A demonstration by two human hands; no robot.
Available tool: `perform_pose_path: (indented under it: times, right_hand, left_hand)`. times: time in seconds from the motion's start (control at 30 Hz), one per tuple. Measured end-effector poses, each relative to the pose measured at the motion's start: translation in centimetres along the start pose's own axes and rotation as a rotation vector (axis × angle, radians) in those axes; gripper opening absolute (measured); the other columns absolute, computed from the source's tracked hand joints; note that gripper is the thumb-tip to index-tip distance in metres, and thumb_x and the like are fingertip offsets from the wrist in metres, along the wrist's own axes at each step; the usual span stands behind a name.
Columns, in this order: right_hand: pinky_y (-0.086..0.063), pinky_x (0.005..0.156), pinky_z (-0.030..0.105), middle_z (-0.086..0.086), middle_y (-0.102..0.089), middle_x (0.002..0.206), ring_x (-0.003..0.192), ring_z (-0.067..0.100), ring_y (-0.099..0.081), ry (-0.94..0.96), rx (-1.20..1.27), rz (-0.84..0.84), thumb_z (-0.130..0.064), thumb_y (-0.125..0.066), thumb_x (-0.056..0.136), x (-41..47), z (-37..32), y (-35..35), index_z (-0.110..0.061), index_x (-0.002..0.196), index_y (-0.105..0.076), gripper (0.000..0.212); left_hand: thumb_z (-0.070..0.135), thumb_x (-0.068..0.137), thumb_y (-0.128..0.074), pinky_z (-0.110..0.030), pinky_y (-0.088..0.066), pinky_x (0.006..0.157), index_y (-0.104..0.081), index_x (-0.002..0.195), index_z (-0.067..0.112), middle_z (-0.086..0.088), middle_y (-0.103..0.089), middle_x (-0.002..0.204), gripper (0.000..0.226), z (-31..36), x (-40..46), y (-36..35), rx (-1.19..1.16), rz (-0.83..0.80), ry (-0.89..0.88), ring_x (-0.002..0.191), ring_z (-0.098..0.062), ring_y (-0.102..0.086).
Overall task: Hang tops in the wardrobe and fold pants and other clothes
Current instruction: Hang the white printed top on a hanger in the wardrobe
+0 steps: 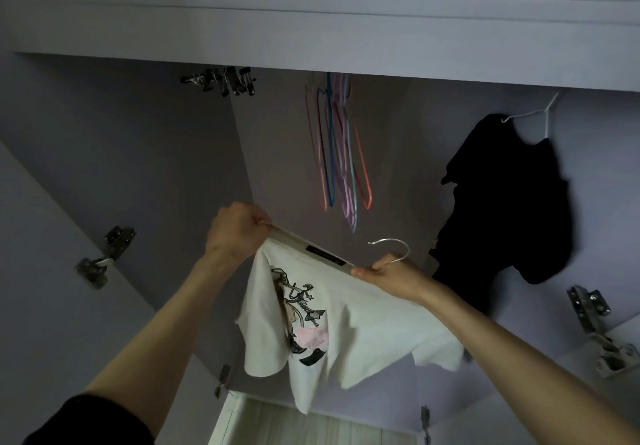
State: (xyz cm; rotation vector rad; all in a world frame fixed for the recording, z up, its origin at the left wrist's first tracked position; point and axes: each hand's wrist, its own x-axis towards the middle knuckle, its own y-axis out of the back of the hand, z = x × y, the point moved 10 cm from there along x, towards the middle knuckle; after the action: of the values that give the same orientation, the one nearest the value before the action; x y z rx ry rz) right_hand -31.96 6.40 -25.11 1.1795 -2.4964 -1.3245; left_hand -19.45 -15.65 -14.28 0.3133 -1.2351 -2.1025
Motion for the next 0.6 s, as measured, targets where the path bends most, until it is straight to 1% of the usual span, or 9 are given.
perform_pose_path:
  times: [0.1, 0.2, 0.3, 0.37, 0.43, 0.47, 0.5, 0.53, 0.6]
  right_hand:
    - [-0.030, 0.047, 0.019, -0.008, -0.044, 0.039, 0.040, 0.001, -0.040, 0.052, -0.064, -0.027, -0.046, -0.062, 0.086, 0.9, -2.7, 0.3, -0.020, 0.049, -0.053, 0.046]
    - [-0.036, 0.057, 0.017, -0.011, -0.058, 0.057, 0.056, 0.000, -0.048, 0.140, 0.072, -0.040, -0.021, -0.066, 0.086, 1.0, -4.6, 1.4, -0.010, 0.075, -0.072, 0.016]
    - [-0.033, 0.051, 0.008, -0.026, -0.057, 0.051, 0.049, -0.011, -0.048, 0.187, 0.084, -0.037, -0.010, -0.062, 0.088, 0.8, -5.6, 2.4, 0.001, 0.087, -0.073, 0.016]
    - [-0.034, 0.050, 0.008, -0.026, -0.057, 0.059, 0.047, -0.013, -0.048, 0.222, 0.077, -0.030, -0.008, -0.060, 0.089, 0.6, -6.4, 2.7, 0.008, 0.088, -0.072, 0.019]
    - [-0.034, 0.050, 0.008, -0.017, -0.060, 0.067, 0.048, -0.009, -0.049, 0.249, 0.091, -0.035, -0.007, -0.059, 0.090, 0.3, -7.0, 2.9, 0.011, 0.087, -0.070, 0.021]
    - [-0.034, 0.052, 0.010, -0.008, -0.064, 0.070, 0.051, -0.004, -0.048, 0.249, 0.105, -0.044, -0.007, -0.058, 0.091, 0.1, -7.2, 3.0, 0.008, 0.086, -0.071, 0.020]
    - [-0.037, 0.053, 0.014, 0.004, -0.066, 0.074, 0.056, 0.002, -0.047, 0.243, 0.118, -0.051, -0.008, -0.058, 0.092, -0.2, -7.3, 3.2, 0.001, 0.086, -0.072, 0.018]
    - [-0.040, 0.054, 0.018, 0.013, -0.067, 0.080, 0.060, 0.007, -0.047, 0.237, 0.132, -0.055, -0.009, -0.057, 0.092, -0.3, -7.5, 3.4, -0.005, 0.086, -0.073, 0.017]
    - [-0.045, 0.055, 0.017, 0.018, -0.069, 0.093, 0.064, 0.007, -0.049, 0.228, 0.166, -0.054, -0.009, -0.056, 0.093, -0.7, -7.6, 4.0, -0.008, 0.088, -0.072, 0.017]
  left_hand:
    - [0.017, 0.079, -0.061, -0.035, -0.047, 0.081, -0.072, 0.082, 0.023, -0.007, -0.070, 0.093, 0.014, 0.6, -0.9, -2.4, 0.067, -0.125, -0.022, 0.098, -0.033, -0.062]
    - [0.023, 0.077, -0.066, -0.030, -0.047, 0.080, -0.072, 0.086, 0.024, -0.003, -0.069, 0.089, 0.011, -0.7, -1.2, -3.6, 0.044, -0.200, 0.003, 0.099, -0.027, -0.062]
    - [0.024, 0.081, -0.060, -0.027, -0.045, 0.077, -0.067, 0.075, 0.034, 0.003, -0.067, 0.082, 0.013, -1.6, -1.0, -4.5, 0.069, -0.238, -0.043, 0.095, -0.024, -0.063]
    - [0.033, 0.084, -0.060, -0.021, -0.039, 0.070, -0.056, 0.062, 0.036, 0.018, -0.057, 0.065, 0.022, -1.6, -1.2, -5.4, 0.054, -0.270, -0.092, 0.080, -0.017, -0.058]
    - [0.044, 0.081, -0.064, -0.011, -0.035, 0.062, -0.054, 0.063, 0.028, 0.018, -0.050, 0.059, 0.026, -1.3, -1.6, -6.2, -0.007, -0.314, -0.174, 0.068, -0.011, -0.046]
    - [0.042, 0.080, -0.067, -0.009, -0.037, 0.063, -0.059, 0.070, 0.020, 0.016, -0.053, 0.065, 0.026, -1.1, -1.8, -6.5, -0.024, -0.337, -0.224, 0.069, -0.010, -0.047]
    - [0.038, 0.080, -0.070, -0.012, -0.041, 0.071, -0.066, 0.081, 0.012, 0.011, -0.056, 0.076, 0.026, -1.1, -2.0, -6.8, -0.029, -0.355, -0.266, 0.075, -0.011, -0.051]
    - [0.032, 0.080, -0.072, -0.020, -0.044, 0.083, -0.071, 0.092, 0.012, 0.005, -0.056, 0.087, 0.024, -1.2, -2.0, -6.8, -0.036, -0.362, -0.293, 0.085, -0.012, -0.055]
    - [0.028, 0.078, -0.075, -0.036, -0.039, 0.101, -0.070, 0.109, 0.022, 0.002, -0.051, 0.103, 0.031, -1.8, -1.9, -6.5, -0.052, -0.339, -0.279, 0.108, -0.018, -0.054]
